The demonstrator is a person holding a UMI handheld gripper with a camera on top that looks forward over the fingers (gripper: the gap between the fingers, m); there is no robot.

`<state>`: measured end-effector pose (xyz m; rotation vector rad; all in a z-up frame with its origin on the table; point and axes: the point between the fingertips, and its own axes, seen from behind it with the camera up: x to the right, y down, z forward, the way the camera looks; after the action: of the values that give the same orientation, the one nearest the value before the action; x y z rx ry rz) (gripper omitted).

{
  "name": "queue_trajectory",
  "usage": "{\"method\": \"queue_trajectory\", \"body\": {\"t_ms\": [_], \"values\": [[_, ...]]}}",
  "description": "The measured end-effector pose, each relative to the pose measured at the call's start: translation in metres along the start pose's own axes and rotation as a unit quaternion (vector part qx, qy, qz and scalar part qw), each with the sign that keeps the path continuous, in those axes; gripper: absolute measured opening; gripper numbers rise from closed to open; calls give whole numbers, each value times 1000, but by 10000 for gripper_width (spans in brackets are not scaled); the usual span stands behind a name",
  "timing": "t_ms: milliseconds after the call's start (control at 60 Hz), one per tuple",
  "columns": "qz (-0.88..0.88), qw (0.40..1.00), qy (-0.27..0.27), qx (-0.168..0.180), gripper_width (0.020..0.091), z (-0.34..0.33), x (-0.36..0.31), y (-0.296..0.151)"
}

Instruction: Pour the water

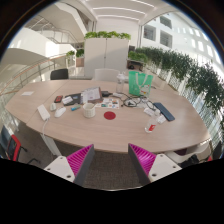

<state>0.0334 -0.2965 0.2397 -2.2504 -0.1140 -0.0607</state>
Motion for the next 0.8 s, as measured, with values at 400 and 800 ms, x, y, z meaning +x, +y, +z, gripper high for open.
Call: {"method": "queue_trajectory", "body": {"t_ms": [400, 800], "values": [[23, 999, 29, -9, 788, 43, 36, 16], [62, 986, 102, 117, 788, 249, 218, -16]]}}
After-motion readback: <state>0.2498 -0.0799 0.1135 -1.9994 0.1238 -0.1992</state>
